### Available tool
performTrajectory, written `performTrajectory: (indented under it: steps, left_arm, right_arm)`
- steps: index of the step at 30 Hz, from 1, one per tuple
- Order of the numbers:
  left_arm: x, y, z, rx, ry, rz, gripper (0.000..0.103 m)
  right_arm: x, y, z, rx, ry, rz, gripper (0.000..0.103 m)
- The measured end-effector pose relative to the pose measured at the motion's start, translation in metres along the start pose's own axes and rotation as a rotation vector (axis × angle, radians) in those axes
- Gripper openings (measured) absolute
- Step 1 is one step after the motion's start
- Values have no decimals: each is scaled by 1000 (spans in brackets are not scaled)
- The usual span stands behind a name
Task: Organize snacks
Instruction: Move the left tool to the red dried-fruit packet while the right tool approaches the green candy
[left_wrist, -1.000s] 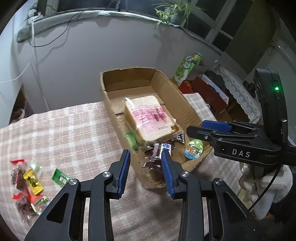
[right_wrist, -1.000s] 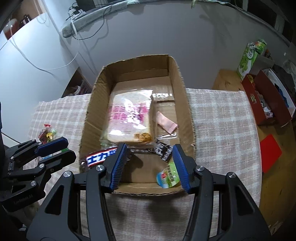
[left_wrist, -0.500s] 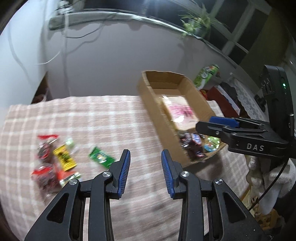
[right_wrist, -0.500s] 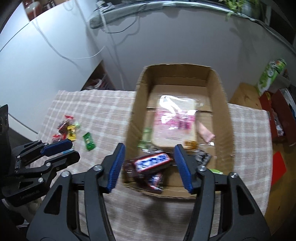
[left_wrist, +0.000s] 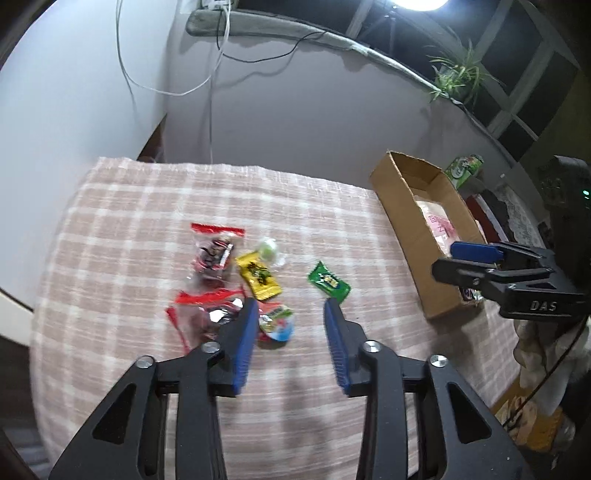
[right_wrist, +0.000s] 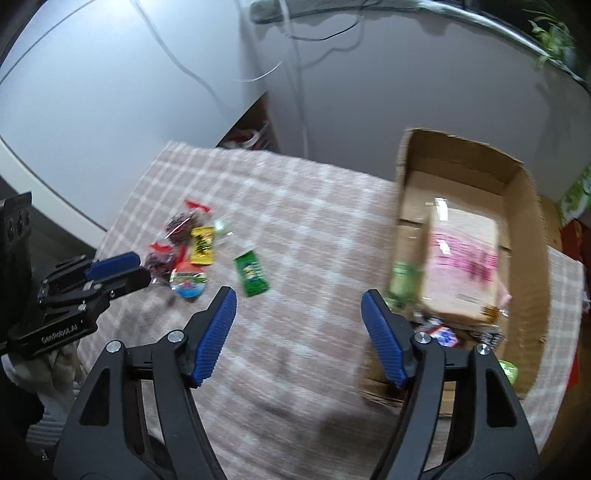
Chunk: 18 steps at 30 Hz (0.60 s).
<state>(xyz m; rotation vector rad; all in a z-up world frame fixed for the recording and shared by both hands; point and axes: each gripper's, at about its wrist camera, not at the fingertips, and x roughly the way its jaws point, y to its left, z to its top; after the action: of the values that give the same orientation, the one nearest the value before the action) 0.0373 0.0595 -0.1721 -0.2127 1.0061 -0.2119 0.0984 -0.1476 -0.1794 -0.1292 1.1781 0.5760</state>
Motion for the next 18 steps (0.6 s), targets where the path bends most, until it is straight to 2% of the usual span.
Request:
performTrajectory:
  steps: [2, 7, 18]
  left_arm:
    - [0, 5, 0, 58, 7, -1, 56]
    - [10, 18, 0, 148, 56, 42, 56]
    - [42, 26, 6, 267, 142, 48, 56]
  right_arm:
    - [8, 9, 1, -19, 21, 11, 73]
    - [30, 25, 3, -52, 75, 20, 73]
    - [79, 38, 11, -57, 154, -13, 73]
